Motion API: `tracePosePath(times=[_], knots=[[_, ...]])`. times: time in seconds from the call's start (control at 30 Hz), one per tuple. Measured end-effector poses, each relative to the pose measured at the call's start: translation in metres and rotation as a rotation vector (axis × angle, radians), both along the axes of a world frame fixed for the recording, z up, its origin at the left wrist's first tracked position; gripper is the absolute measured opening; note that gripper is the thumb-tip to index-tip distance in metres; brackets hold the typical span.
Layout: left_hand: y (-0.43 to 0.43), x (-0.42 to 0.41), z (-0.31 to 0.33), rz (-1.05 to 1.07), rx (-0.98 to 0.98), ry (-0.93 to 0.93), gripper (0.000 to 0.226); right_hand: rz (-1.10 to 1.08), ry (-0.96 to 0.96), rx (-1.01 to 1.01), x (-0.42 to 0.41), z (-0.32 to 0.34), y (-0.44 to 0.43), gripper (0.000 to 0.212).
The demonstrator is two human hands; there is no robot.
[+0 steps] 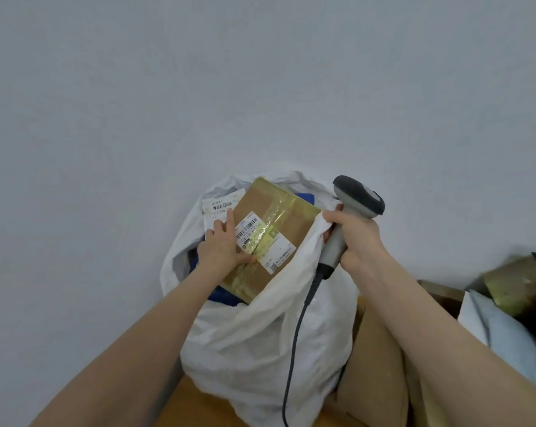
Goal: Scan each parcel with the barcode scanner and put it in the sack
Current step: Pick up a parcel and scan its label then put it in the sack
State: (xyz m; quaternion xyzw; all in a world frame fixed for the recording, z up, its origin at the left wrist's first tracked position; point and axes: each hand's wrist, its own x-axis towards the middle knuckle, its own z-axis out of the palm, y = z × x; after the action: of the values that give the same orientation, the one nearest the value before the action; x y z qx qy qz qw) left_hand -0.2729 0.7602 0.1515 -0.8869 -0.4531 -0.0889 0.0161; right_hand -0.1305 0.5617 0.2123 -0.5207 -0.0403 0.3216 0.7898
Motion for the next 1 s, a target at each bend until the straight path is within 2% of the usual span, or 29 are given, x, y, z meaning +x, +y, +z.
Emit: tracePosePath(times=[0.13, 0.2, 0.23, 0.3, 0.37, 0.43, 0.47, 0.57, 0.67, 0.73, 0.77, 0.87, 1.0], knots=[[0.001, -0.007, 0.003, -0.035, -0.156, -0.183, 0.132, 0.029, -0.106, -0.021, -0.001, -0.002, -0.007, 0.02], [0.001, -0.013, 0.008, 0.005, -0.244, -0.325, 0.121, 0.015, -0.154, -0.054, 0.002, -0.007, -0.015, 0.019], [0.002, -0.016, 0.008, 0.028, -0.289, -0.354, 0.111, 0.006, -0.163, -0.069, 0.004, -0.01, -0.02, 0.02], [0.001, -0.02, 0.012, 0.053, -0.379, -0.269, 0.082, 0.006, -0.14, -0.079, 0.007, -0.013, -0.028, 0.022], [-0.003, -0.018, 0.02, 0.02, -0.437, -0.246, 0.052, 0.038, -0.048, -0.042, 0.009, -0.013, -0.033, 0.022], [-0.01, -0.015, 0.024, -0.038, -0.435, -0.299, 0.031, 0.058, 0.021, -0.023, 0.008, -0.009, -0.034, 0.02], [-0.015, -0.015, 0.021, -0.061, -0.432, -0.268, 0.026, 0.059, 0.026, -0.017, 0.007, -0.008, -0.033, 0.02], [-0.03, -0.03, -0.009, -0.038, -0.473, -0.137, 0.039, 0.082, -0.065, -0.01, 0.002, -0.007, -0.031, 0.025], [-0.023, -0.054, -0.006, 0.048, -0.193, -0.226, 0.055, 0.093, -0.183, -0.051, 0.003, -0.007, -0.033, 0.021], [-0.012, -0.072, 0.004, 0.186, -0.048, -0.285, 0.065, 0.101, -0.256, -0.122, 0.009, -0.006, -0.036, 0.014], [-0.007, -0.079, 0.003, 0.268, -0.065, -0.288, 0.072, 0.098, -0.287, -0.17, 0.013, -0.005, -0.038, 0.02], [0.0, -0.094, -0.016, 0.472, -0.317, -0.394, 0.094, 0.051, -0.372, -0.326, 0.029, 0.001, -0.048, 0.041], [0.026, -0.084, -0.013, 0.453, -0.333, -0.459, 0.099, 0.06, -0.424, -0.401, 0.054, 0.015, -0.057, 0.025]])
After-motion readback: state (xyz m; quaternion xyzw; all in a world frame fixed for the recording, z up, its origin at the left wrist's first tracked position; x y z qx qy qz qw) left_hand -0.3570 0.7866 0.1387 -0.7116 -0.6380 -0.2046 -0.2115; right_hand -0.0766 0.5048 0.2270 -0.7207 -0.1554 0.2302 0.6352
